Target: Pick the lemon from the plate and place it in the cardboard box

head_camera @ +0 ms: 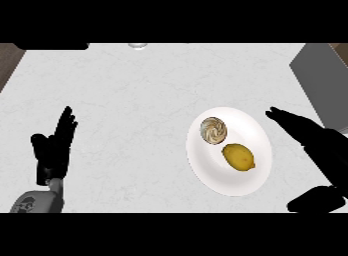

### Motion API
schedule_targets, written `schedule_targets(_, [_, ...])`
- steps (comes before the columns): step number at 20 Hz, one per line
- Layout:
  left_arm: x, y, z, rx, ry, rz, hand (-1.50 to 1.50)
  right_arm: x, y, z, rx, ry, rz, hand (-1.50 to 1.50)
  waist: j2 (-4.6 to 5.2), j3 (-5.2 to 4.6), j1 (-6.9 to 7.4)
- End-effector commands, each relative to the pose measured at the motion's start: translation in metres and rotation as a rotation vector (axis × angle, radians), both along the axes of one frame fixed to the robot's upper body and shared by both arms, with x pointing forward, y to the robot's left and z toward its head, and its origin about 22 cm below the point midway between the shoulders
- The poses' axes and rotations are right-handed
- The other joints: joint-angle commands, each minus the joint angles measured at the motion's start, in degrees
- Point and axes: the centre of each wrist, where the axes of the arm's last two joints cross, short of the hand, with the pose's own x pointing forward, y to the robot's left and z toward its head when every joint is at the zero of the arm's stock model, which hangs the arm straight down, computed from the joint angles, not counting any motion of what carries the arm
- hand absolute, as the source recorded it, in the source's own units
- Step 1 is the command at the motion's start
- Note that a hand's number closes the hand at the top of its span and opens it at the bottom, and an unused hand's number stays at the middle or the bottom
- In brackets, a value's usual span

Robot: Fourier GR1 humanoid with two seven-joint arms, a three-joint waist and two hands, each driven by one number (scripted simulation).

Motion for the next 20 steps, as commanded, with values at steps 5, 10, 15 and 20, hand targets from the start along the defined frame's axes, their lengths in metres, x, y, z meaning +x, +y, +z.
schedule_targets(5, [0.001, -0.005, 0.009, 0.001, 0.007, -0.004, 0.0, 0.013, 0.039, -0.015, -0.116, 0.118, -0.06, -1.5, 0.01, 0.05, 0.13])
schedule_targets(10, [0.005, -0.007, -0.008, -0.008, -0.001, -0.014, 0.0, 0.011, 0.049, 0.0, -0.086, 0.126, -0.04, -1.5, 0.03, 0.04, -0.15])
schedule_targets(15, [-0.003, 0.006, -0.005, 0.011, -0.007, -0.001, 0.0, -0.01, 0.061, -0.017, -0.141, 0.138, -0.081, -1.5, -0.01, 0.05, -0.23])
schedule_targets(20, [-0.002, -0.001, -0.005, 0.003, -0.004, 0.004, 0.0, 0.023, 0.069, -0.035, -0.146, 0.165, -0.104, -1.5, 0.03, 0.05, -0.06])
